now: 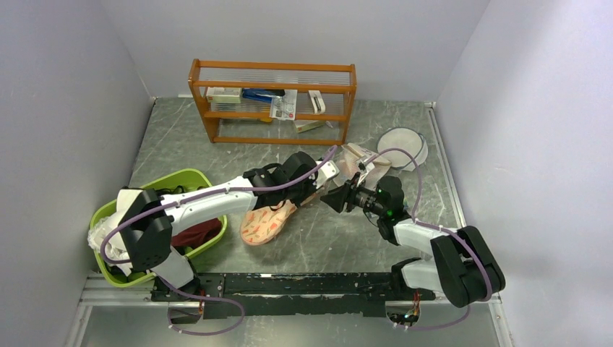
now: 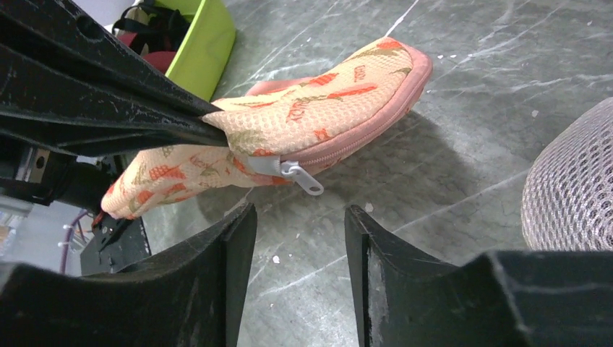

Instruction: Unzip the laundry bag and remove the bra

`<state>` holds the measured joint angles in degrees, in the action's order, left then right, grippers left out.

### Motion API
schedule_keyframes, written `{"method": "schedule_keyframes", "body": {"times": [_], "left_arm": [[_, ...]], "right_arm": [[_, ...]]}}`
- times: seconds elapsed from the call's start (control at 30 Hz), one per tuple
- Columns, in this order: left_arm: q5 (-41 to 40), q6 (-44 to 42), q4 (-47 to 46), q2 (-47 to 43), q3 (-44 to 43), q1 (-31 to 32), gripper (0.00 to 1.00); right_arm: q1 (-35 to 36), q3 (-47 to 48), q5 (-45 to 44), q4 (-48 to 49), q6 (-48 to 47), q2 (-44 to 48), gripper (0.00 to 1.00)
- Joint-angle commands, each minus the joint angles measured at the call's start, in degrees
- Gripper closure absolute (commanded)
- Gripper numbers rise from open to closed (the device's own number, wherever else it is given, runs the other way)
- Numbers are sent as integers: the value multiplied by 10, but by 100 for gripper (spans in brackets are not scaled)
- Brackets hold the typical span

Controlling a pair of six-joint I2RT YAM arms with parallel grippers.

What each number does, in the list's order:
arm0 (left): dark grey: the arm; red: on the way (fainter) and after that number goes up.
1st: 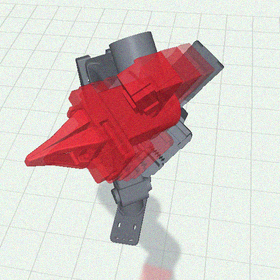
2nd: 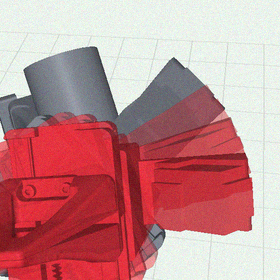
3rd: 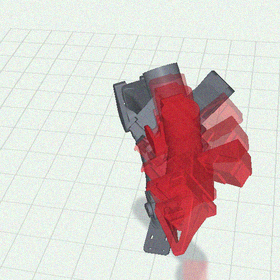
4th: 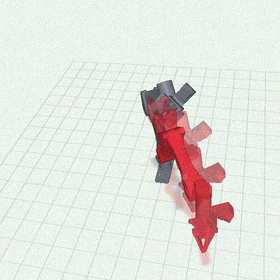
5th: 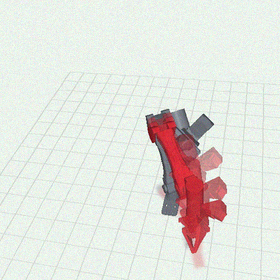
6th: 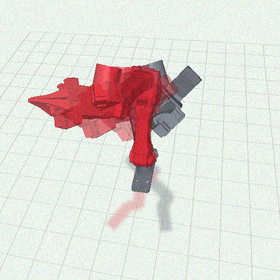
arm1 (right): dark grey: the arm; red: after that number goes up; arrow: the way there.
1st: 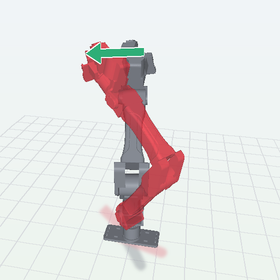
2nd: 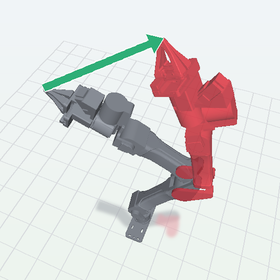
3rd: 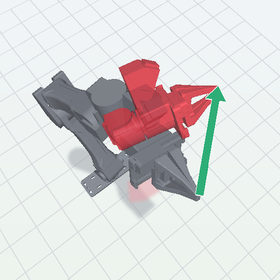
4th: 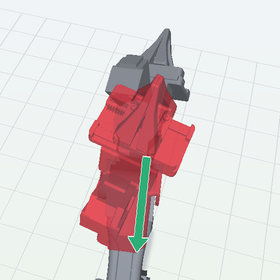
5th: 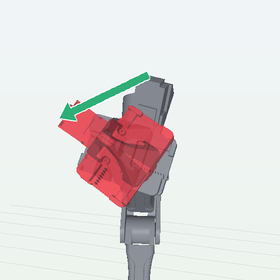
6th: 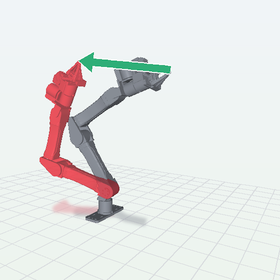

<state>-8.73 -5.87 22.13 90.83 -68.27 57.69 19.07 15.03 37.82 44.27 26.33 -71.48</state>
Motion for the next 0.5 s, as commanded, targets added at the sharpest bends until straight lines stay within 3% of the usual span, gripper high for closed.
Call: {"method": "schedule_keyframes", "body": {"times": [0.0, 0.47], "left_arm": [[4, -12, -12, -15, -2, 6, 93], [30, -13, 2, -6, -12, 12, 93]], "right_arm": [[-5, -15, 13, 66, -4, -9, 56], [-8, -13, 10, 74, -5, -25, 64]]}}
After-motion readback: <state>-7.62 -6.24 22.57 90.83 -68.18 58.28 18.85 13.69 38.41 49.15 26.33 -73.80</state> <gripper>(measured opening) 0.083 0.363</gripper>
